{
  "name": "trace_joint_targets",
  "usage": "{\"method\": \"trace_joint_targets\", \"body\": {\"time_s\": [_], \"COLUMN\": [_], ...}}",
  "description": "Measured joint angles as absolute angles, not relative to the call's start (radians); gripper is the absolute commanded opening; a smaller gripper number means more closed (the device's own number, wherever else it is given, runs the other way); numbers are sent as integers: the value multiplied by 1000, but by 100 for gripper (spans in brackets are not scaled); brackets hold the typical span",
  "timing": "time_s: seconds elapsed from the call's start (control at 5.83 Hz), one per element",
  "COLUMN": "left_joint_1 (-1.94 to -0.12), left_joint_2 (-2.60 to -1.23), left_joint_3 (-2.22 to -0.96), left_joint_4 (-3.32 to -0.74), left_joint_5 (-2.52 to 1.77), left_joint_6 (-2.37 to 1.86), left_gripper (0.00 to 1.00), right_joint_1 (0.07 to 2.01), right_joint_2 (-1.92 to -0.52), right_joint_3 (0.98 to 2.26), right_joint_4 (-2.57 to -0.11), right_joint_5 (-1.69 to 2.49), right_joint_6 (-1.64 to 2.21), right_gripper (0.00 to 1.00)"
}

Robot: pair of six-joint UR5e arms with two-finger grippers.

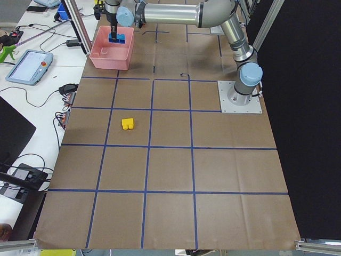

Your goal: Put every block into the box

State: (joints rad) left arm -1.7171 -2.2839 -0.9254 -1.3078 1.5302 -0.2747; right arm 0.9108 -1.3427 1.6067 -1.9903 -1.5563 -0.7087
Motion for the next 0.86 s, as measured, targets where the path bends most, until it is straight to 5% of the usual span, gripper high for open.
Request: {"method": "trace_joint_targets", "body": {"time_s": [0.17,0.34,0.51,0.69,0.86], "left_joint_1": [-1731,-1739,-1743,-1744,-1744], "left_joint_2": [-2357,-2411,-2447,-2464,-2463], "left_joint_3": [-865,-837,-829,-826,-824], "left_joint_4": [-1298,-1273,-1236,-1205,-1192], "left_joint_5": [1532,1532,1532,1532,1532], "left_joint_6": [-287,-286,-282,-281,-281], "left_gripper": [1,14,81,98,99], "right_joint_1": [975,1045,1105,1170,1250], "right_joint_2": [-1346,-1358,-1372,-1378,-1379], "right_joint_3": [1548,1525,1522,1521,1520], "right_joint_4": [-1966,-1956,-1948,-1945,-1943], "right_joint_5": [-1556,-1559,-1560,-1558,-1554], "right_joint_6": [-690,-620,-535,-479,-407], "right_gripper": [9,8,8,8,9]}}
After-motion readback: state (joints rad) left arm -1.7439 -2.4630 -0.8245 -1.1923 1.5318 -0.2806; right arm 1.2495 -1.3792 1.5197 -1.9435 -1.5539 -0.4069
